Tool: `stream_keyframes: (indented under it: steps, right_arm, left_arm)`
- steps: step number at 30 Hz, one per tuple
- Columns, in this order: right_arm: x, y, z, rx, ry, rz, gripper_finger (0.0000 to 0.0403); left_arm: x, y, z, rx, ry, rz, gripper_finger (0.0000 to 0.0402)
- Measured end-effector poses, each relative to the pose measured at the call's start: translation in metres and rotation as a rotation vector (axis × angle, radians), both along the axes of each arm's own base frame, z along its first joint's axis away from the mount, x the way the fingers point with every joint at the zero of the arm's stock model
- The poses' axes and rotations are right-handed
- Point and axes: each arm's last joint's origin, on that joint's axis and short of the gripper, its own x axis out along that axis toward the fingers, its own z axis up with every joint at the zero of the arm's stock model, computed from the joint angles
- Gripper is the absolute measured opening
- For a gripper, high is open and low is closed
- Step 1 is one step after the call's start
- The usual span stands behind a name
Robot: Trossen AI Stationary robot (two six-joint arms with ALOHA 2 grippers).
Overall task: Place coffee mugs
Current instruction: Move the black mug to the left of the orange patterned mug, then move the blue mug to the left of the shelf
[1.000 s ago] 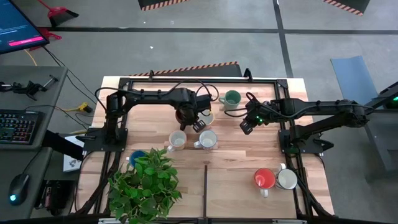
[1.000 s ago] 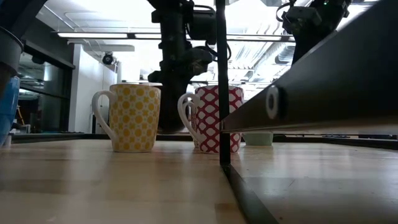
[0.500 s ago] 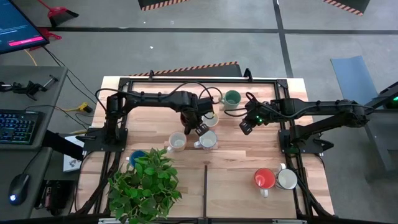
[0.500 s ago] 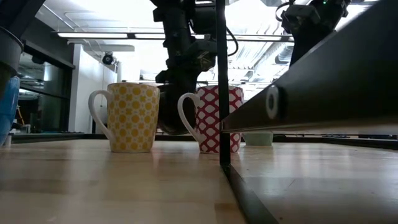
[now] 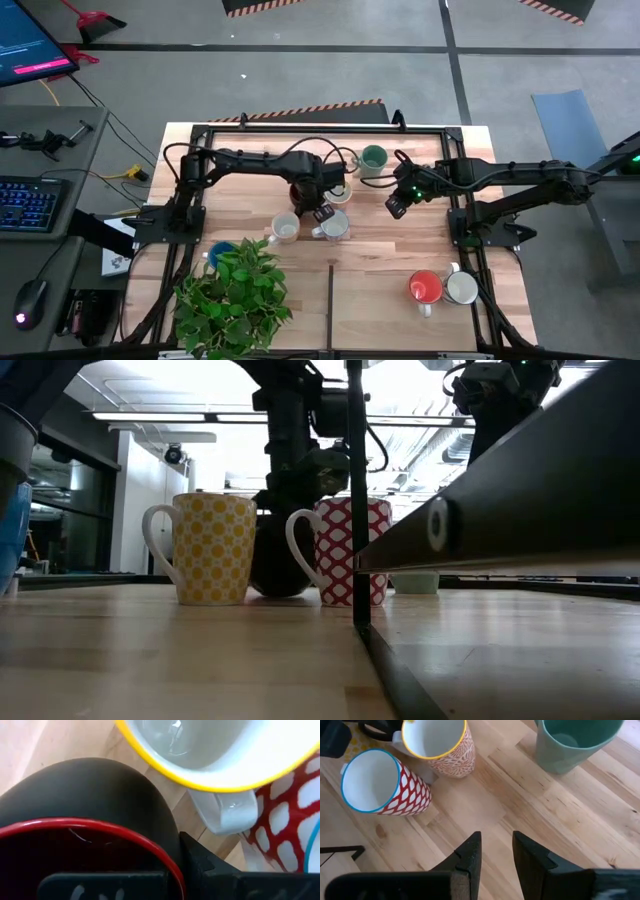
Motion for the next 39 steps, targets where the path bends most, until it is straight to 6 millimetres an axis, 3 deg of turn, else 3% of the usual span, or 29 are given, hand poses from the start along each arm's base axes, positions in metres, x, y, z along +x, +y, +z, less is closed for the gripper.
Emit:
stream_keyframes:
  steps: [5, 19, 29, 39]
  right_arm:
    - [0.000, 0.000, 0.000, 0.000, 0.000, 0.000, 0.0090]
    - [0.000, 0.000, 0.000, -0.001, 0.000, 0.000, 0.0090]
    - [0.000, 0.000, 0.000, -0.001, 0.000, 0.000, 0.0090]
    - [0.000, 0.000, 0.000, -0.001, 0.000, -0.001, 0.0090]
  left_arm:
    - [0.001, 0.000, 0.000, -0.001, -0.006, -0.002, 0.0010]
    - [-0.005, 0.005, 0.011, -0.007, 0.009, 0.025, 0.0108]
    - [0.002, 0.010, 0.041, 0.030, -0.050, 0.002, 0.0126]
    - [-0.013, 0.009, 0.099, 0.128, 0.045, -0.097, 0.0126]
